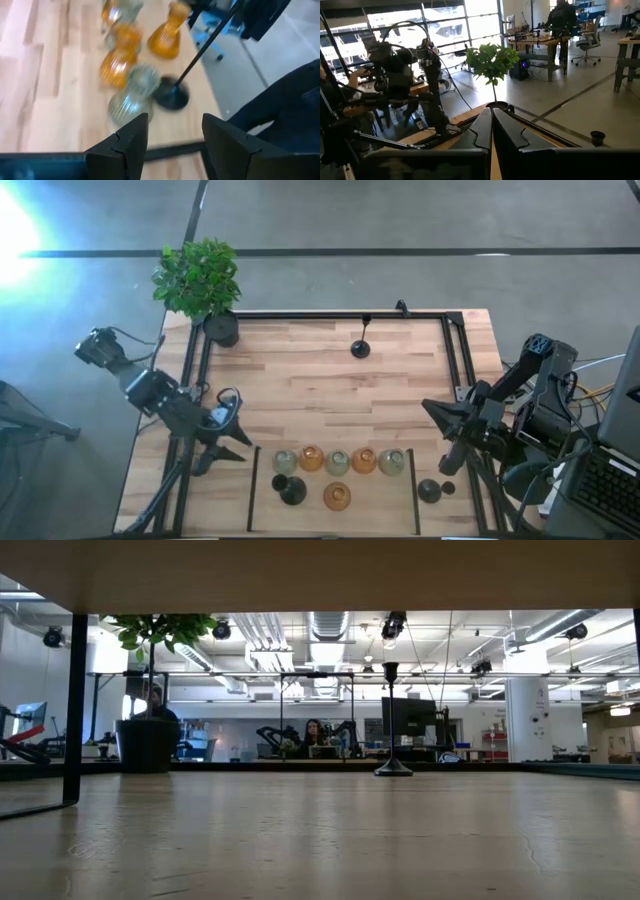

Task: Pick & Place candle stick holders
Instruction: Put the top black candle holder on the shelf

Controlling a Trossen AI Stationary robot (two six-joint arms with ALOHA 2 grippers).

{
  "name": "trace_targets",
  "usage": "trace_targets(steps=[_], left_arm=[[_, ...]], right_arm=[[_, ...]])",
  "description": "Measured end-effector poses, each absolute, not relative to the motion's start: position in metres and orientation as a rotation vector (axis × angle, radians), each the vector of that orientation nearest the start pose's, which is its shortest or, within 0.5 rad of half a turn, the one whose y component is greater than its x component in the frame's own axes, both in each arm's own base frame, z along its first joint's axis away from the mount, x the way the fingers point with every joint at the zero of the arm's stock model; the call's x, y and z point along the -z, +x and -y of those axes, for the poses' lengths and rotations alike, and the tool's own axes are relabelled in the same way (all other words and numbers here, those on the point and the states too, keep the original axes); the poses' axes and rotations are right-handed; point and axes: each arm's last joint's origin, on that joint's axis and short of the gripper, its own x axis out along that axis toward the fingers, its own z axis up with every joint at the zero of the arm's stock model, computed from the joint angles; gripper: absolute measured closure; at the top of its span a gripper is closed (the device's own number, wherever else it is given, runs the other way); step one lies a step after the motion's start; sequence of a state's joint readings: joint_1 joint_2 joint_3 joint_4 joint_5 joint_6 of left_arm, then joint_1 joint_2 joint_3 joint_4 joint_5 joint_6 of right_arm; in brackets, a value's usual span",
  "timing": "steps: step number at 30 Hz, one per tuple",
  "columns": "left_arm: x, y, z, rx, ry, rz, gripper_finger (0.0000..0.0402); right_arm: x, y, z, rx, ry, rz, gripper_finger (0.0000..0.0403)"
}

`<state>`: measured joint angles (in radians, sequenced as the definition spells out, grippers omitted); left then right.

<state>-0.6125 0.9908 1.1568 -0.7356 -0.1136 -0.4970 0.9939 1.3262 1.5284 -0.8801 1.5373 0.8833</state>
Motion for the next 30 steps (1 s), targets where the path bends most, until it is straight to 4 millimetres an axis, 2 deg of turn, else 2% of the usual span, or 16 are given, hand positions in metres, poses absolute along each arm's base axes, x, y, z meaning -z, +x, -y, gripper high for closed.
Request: trace_targets(steps=[7, 12, 16, 18, 23, 30], left_arm=[[-0.37, 0.125, 0.08, 0.205, -0.233, -0.72, 0.0211], [-0.371, 0.104, 0.061, 0.076, -0.179, -0.688, 0.0211], [-0.373, 0.088, 0.046, -0.012, -0.151, -0.643, 0.0211], [-0.375, 0.08, 0.039, -0.08, -0.146, -0.593, 0.0211], [-0.382, 0.066, 0.022, -0.258, -0.139, -0.441, 0.0211], [-0.385, 0.058, 0.013, -0.38, -0.071, -0.357, 0.0211]], right_arm=[[-0.424, 0.165, -0.17, 0.614, 0.328, 0.077, 0.0394], [-0.419, 0.176, -0.139, 0.653, 0.395, -0.025, 0.0394], [-0.412, 0.184, -0.118, 0.742, 0.344, -0.091, 0.0394], [-0.409, 0.185, -0.107, 0.787, 0.31, -0.121, 0.0394], [-0.403, 0.181, -0.079, 0.887, 0.371, -0.235, 0.0394], [-0.403, 0.174, -0.058, 0.932, 0.364, -0.318, 0.0394]])
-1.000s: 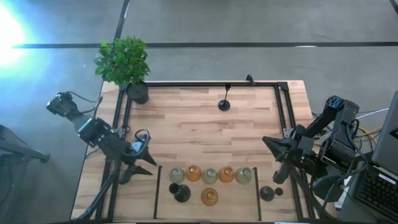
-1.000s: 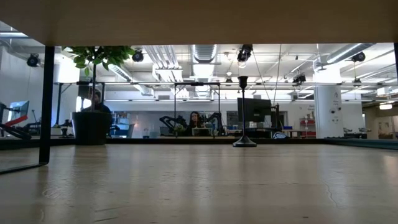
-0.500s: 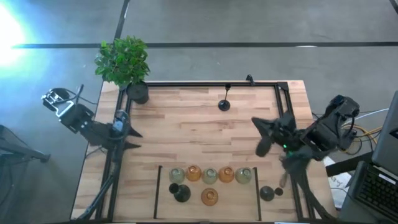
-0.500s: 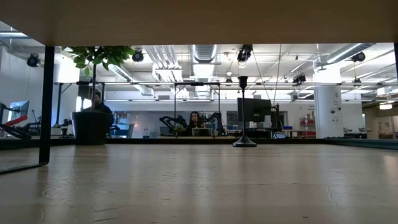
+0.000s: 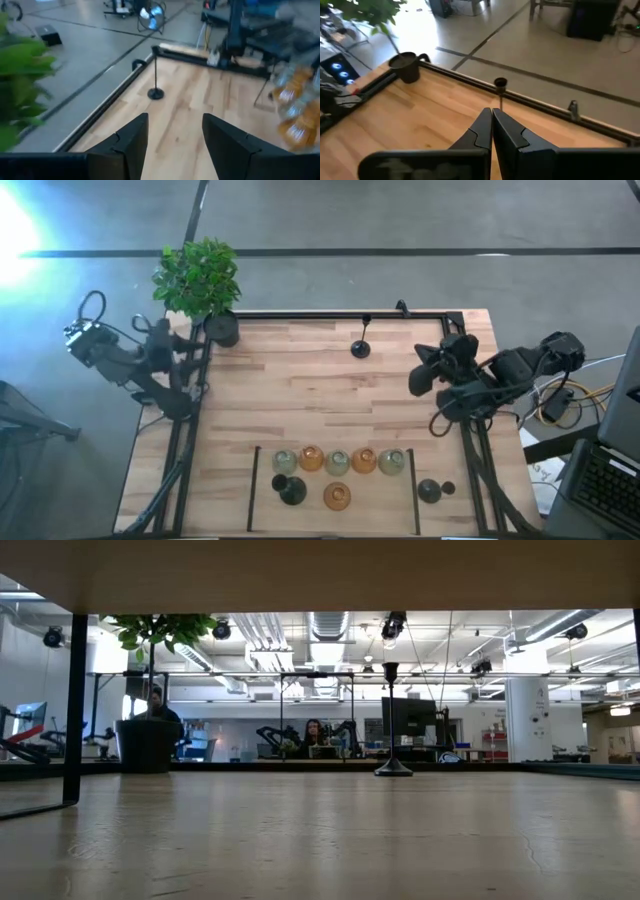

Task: Pick & Place candle stick holders
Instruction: Put the top black candle holder on the shelf

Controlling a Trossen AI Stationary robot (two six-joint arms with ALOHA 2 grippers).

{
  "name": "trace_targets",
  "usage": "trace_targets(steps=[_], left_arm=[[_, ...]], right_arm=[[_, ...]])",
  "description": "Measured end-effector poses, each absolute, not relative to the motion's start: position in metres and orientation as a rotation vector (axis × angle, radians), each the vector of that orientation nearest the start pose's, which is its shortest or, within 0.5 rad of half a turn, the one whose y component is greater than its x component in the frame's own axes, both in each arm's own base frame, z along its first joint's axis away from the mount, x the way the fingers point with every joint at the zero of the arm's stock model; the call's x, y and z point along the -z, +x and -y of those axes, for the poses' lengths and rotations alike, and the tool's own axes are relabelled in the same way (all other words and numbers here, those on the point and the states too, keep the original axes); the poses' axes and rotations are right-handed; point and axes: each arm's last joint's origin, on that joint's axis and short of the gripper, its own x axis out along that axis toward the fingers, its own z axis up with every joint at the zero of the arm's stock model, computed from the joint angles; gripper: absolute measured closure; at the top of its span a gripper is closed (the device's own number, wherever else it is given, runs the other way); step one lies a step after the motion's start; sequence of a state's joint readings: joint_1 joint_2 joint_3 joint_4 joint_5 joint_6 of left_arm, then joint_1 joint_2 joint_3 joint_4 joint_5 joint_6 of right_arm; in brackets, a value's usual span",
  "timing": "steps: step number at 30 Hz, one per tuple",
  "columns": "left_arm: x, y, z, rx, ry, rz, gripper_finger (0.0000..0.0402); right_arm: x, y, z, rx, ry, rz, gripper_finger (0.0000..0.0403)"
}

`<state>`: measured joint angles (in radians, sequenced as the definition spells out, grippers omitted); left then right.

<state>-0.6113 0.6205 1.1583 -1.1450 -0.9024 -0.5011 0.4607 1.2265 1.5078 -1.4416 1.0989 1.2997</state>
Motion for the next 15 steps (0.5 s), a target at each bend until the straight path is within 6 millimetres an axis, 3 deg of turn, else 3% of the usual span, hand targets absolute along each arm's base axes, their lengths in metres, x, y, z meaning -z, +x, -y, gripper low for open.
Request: trace_targets(steps=[9, 15], left_arm=[[-0.388, 0.058, 0.009, -0.528, -0.036, -0.275, 0.0211], [-0.39, 0.057, 0.008, -0.602, -0.02, -0.233, 0.0211]], right_arm=[[-0.373, 0.16, -0.043, 0.991, 0.343, -0.34, 0.0394], [-0.349, 0.143, -0.033, 0.922, 0.45, -0.295, 0.0394]])
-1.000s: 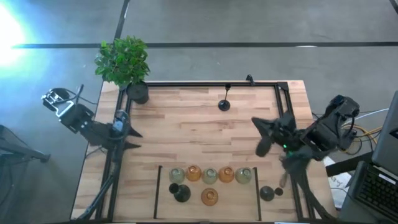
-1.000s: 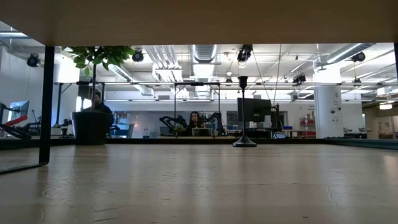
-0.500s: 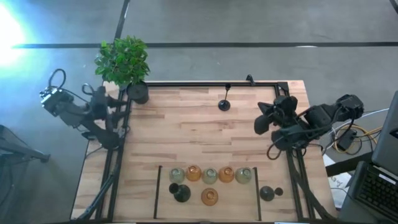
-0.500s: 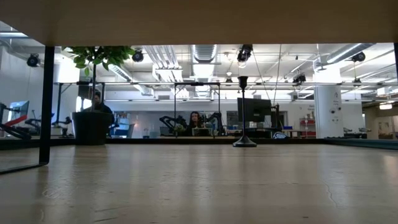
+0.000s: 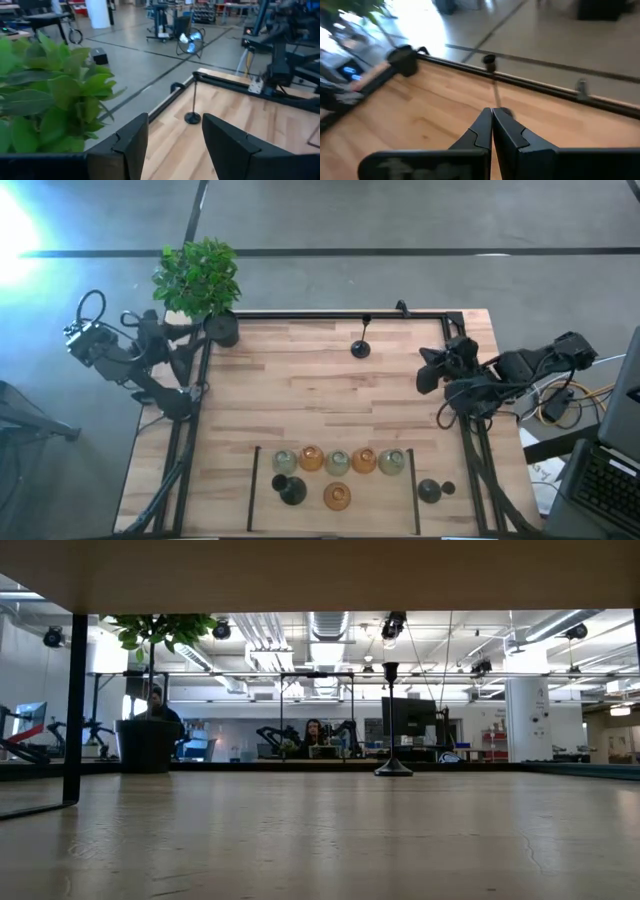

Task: Pick & Place candle stick holders
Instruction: Put the top black candle holder on the shelf

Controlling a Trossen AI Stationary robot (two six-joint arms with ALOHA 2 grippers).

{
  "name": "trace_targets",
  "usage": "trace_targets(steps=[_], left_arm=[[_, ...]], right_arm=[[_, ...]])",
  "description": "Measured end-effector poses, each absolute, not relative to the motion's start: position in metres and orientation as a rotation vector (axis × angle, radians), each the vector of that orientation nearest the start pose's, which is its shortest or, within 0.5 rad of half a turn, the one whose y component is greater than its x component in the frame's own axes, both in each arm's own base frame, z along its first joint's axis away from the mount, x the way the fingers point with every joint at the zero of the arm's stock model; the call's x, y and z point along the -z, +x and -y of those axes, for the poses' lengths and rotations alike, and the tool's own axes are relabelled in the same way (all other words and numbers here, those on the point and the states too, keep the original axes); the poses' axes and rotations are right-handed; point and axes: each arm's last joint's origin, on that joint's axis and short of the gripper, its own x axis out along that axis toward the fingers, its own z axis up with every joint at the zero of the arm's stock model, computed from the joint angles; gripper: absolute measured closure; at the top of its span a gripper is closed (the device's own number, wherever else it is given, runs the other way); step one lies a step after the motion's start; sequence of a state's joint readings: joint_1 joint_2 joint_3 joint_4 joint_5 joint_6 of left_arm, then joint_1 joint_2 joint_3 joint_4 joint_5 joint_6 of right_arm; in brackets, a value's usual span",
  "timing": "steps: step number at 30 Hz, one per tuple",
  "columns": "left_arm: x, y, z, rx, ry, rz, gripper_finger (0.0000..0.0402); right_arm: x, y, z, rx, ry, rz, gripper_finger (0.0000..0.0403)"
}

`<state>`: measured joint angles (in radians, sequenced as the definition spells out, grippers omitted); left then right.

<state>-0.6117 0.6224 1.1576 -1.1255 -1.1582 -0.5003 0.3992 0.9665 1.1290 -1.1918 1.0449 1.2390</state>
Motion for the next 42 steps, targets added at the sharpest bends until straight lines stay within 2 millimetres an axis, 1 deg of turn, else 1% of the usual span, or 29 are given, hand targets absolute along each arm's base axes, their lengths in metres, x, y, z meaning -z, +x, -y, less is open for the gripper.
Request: trace_targets(steps=[5, 8, 12, 15, 19, 22, 24, 30, 34, 38, 42], left_arm=[[-0.391, 0.058, 0.008, -0.627, -0.029, -0.213, 0.0211], [-0.391, 0.058, 0.008, -0.642, -0.046, -0.199, 0.0211], [-0.391, 0.058, 0.008, -0.646, -0.062, -0.192, 0.0211], [-0.391, 0.058, 0.008, -0.648, -0.07, -0.189, 0.0211], [-0.391, 0.058, 0.008, -0.652, -0.09, -0.181, 0.0211], [-0.391, 0.058, 0.007, -0.666, -0.098, -0.17, 0.0211], [-0.391, 0.058, 0.007, -0.666, -0.1, -0.169, 0.0211], [-0.391, 0.058, 0.007, -0.668, -0.104, -0.167, 0.0211], [-0.391, 0.058, 0.007, -0.669, -0.108, -0.165, 0.0211], [-0.391, 0.058, 0.007, -0.669, -0.108, -0.165, 0.0211], [-0.391, 0.058, 0.007, -0.669, -0.107, -0.166, 0.0211]], right_arm=[[-0.338, 0.142, -0.022, 0.789, 0.485, -0.199, 0.0394], [-0.328, 0.146, -0.01, 0.744, 0.453, -0.188, 0.0394], [-0.313, 0.152, 0.008, 0.764, 0.355, -0.228, 0.0394], [-0.304, 0.159, 0.019, 0.744, 0.28, -0.283, 0.0394], [-0.293, 0.167, 0.036, 0.733, 0.317, -0.349, 0.0387], [-0.282, 0.174, 0.051, 0.711, 0.358, -0.395, 0.0363], [-0.278, 0.181, 0.06, 0.682, 0.353, -0.402, 0.034], [-0.27, 0.201, 0.085, 0.699, 0.191, -0.4, 0.0266], [-0.256, 0.21, 0.097, 0.739, 0.189, -0.451, 0.0227], [-0.242, 0.222, 0.103, 0.739, 0.176, -0.503, 0.0201], [-0.226, 0.237, 0.111, 0.741, 0.173, -0.517, 0.0186]])
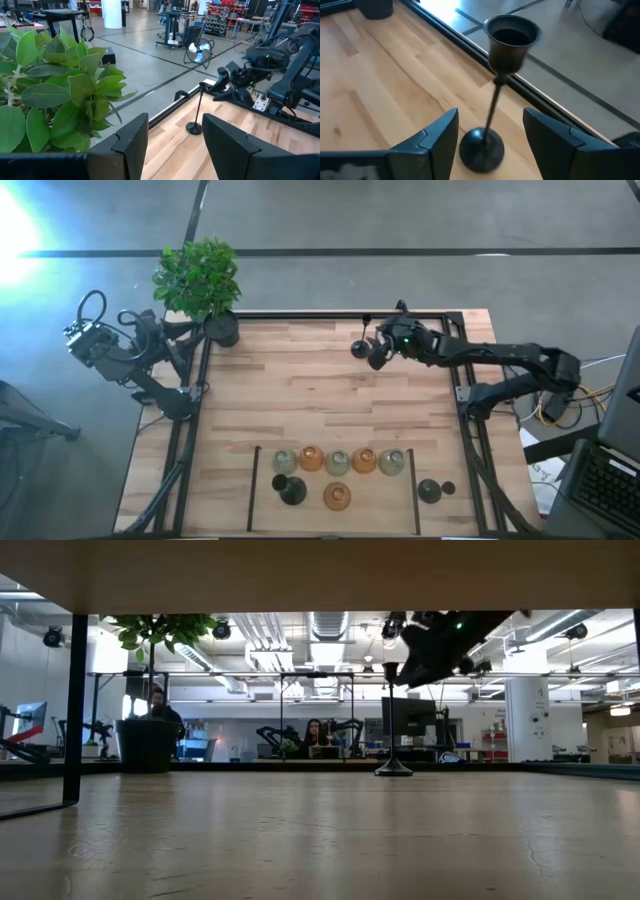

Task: Pick & Place candle stick holders
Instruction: Put the top black candle holder on the shelf

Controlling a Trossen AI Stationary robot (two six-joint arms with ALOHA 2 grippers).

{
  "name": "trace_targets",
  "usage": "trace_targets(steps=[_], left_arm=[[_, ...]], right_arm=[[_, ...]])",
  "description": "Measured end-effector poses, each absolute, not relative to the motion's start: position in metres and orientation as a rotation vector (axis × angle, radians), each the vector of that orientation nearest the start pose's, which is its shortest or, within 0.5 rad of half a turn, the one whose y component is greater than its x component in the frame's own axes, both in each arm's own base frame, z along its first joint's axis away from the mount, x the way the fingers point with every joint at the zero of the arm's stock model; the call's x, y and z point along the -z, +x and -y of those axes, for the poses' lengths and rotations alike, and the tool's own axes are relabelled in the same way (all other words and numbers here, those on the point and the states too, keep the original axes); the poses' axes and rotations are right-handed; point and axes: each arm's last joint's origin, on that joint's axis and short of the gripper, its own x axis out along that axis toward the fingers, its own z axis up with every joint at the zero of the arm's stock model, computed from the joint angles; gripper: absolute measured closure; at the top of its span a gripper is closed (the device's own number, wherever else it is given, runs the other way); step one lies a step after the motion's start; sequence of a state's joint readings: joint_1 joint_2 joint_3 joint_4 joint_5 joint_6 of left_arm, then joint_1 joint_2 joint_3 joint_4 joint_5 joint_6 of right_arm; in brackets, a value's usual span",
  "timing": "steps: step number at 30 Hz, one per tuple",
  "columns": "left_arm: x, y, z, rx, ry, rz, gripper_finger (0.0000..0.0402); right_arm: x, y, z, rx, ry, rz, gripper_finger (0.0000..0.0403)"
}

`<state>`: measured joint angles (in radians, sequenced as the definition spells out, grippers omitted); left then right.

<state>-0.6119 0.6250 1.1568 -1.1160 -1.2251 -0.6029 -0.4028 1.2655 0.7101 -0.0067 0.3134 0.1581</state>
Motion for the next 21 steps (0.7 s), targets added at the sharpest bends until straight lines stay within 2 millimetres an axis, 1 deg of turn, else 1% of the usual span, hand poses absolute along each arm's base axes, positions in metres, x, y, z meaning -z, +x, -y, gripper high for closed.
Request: trace_targets(steps=[4, 8, 12, 17, 21], left_arm=[[-0.391, 0.058, 0.007, -0.67, -0.107, -0.166, 0.0211], [-0.391, 0.058, 0.007, -0.669, -0.107, -0.166, 0.0211], [-0.391, 0.058, 0.007, -0.669, -0.106, -0.167, 0.0211], [-0.39, 0.057, 0.007, -0.671, -0.09, -0.178, 0.0211], [-0.389, 0.056, 0.006, -0.673, -0.073, -0.19, 0.0211]], right_arm=[[-0.211, 0.25, 0.119, 0.747, 0.174, -0.508, 0.0185], [-0.198, 0.256, 0.131, 0.787, 0.216, -0.5, 0.0194], [-0.194, 0.26, 0.137, 0.799, 0.232, -0.468, 0.0212], [-0.193, 0.261, 0.141, 0.812, 0.228, -0.444, 0.0255], [-0.194, 0.26, 0.141, 0.799, 0.212, -0.45, 0.0313]])
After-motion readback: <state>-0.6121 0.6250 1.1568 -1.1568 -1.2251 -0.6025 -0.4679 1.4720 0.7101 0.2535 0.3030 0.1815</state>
